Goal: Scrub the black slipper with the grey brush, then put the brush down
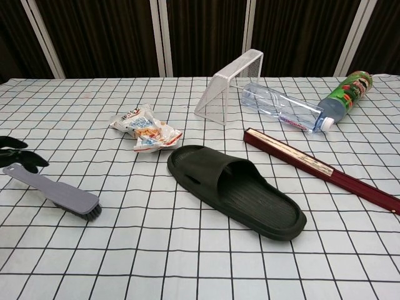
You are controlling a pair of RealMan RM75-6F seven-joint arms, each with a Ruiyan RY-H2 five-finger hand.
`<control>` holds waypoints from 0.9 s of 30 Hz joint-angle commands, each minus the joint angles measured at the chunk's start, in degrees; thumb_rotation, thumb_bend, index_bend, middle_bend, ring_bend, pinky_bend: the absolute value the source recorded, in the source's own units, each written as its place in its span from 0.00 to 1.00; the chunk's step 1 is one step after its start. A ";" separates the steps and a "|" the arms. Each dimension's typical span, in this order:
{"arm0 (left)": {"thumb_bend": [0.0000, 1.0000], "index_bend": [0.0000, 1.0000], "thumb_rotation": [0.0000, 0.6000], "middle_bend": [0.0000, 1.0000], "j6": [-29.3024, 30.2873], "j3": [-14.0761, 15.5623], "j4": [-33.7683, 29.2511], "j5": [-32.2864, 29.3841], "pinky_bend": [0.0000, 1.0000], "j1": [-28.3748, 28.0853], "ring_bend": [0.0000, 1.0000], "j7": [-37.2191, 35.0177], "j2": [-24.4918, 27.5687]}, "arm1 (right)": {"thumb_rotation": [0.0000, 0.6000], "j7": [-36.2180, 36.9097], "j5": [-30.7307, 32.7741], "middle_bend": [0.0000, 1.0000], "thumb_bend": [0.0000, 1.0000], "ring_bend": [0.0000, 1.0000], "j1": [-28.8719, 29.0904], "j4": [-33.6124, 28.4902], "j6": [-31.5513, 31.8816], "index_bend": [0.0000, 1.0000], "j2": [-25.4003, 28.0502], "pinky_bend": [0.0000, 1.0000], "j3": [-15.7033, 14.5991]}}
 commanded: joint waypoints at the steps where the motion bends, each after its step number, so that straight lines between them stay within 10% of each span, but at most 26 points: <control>1: 0.32 0.18 1.00 0.24 -2.03 -1.21 0.39 -1.59 0.19 -1.73 0.10 1.44 -1.44 | 0.99 0.65 1.51 0.00 0.42 0.00 0.50 0.32 -0.86 0.00 0.11 0.00 0.42; 27: 0.34 0.26 1.00 0.33 -7.90 -2.62 8.79 -9.05 0.27 -9.88 0.18 2.62 -8.77 | 0.98 1.26 5.21 0.00 0.42 0.00 1.68 0.77 -1.55 0.00 0.43 0.00 0.94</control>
